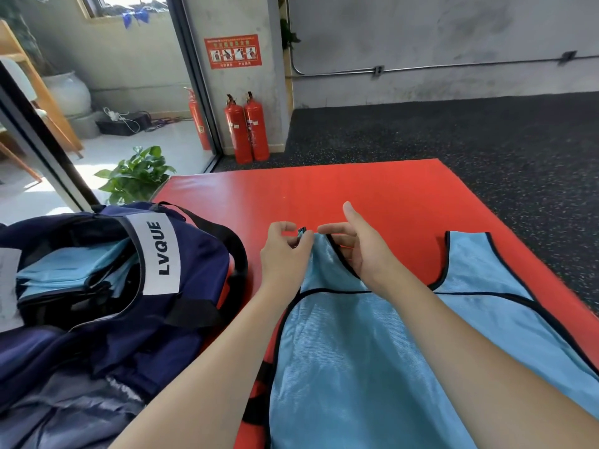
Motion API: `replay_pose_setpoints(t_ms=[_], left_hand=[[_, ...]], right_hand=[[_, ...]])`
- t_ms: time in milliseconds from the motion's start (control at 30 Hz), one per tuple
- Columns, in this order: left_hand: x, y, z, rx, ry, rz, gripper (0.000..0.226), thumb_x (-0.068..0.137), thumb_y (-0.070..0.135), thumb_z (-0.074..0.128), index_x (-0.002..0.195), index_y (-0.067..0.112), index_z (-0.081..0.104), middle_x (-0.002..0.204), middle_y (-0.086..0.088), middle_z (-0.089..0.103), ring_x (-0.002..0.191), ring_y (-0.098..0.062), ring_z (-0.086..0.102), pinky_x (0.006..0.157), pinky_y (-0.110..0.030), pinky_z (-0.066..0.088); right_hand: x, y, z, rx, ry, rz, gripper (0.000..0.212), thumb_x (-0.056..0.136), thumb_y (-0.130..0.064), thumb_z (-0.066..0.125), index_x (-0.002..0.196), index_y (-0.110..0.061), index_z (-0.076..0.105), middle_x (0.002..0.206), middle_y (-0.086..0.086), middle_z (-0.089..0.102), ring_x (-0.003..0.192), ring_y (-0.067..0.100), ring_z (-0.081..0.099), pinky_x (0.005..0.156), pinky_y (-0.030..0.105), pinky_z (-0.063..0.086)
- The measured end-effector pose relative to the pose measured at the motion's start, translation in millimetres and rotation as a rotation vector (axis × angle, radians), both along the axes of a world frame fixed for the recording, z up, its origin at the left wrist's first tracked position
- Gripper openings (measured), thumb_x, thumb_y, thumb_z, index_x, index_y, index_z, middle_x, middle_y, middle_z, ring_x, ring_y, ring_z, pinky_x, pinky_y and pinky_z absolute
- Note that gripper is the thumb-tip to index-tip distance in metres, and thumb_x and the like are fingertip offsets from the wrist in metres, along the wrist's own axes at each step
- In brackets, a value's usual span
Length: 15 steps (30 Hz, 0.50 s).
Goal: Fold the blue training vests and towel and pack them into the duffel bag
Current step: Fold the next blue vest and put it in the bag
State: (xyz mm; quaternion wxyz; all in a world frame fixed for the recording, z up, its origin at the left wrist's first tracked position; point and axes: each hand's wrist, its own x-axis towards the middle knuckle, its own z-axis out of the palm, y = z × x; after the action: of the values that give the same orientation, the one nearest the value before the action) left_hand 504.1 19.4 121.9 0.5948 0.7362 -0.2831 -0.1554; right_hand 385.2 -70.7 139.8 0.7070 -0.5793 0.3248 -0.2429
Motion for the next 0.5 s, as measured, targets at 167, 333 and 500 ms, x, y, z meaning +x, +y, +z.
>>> replay_pose_setpoints(t_ms=[167, 333, 500], left_hand=[[5.5, -2.7, -2.9, 0.023, -0.011, 0.008, 0.006, 0.091, 0.029, 0.069, 0.095, 0.034, 0.068, 0.078, 0.006, 0.072, 0.064, -0.007, 0.065, 0.060, -0.027, 0.051], [9.8, 3.2, -0.4, 0.131, -0.219, 0.100, 0.016, 0.096, 0.018, 0.056, 0.092, 0.023, 0.070, 0.076, 0.015, 0.064, 0.066, 0.003, 0.054, 0.059, -0.002, 0.037], [7.6, -0.7, 3.8, 0.041, -0.045, 0.149, 0.011, 0.094, 0.019, 0.056, 0.090, 0.023, 0.065, 0.082, 0.011, 0.066, 0.070, -0.001, 0.057, 0.056, -0.011, 0.040]], right_hand=[[-2.8, 1.2, 2.2, -0.007, -0.030, 0.008, 0.067, 0.093, -0.072, 0.044, 0.096, -0.016, 0.080, 0.101, 0.009, 0.076, 0.086, 0.021, 0.068, 0.084, 0.036, 0.051], [-1.9, -0.2, 0.8, -0.071, -0.037, -0.026, 0.069, 0.084, -0.079, 0.046, 0.096, -0.020, 0.080, 0.104, 0.007, 0.076, 0.097, 0.023, 0.067, 0.103, 0.048, 0.048], [-1.6, 2.3, 1.0, -0.042, -0.032, 0.028, 0.069, 0.082, -0.081, 0.047, 0.101, -0.023, 0.079, 0.114, 0.023, 0.070, 0.096, 0.029, 0.067, 0.107, 0.057, 0.046]])
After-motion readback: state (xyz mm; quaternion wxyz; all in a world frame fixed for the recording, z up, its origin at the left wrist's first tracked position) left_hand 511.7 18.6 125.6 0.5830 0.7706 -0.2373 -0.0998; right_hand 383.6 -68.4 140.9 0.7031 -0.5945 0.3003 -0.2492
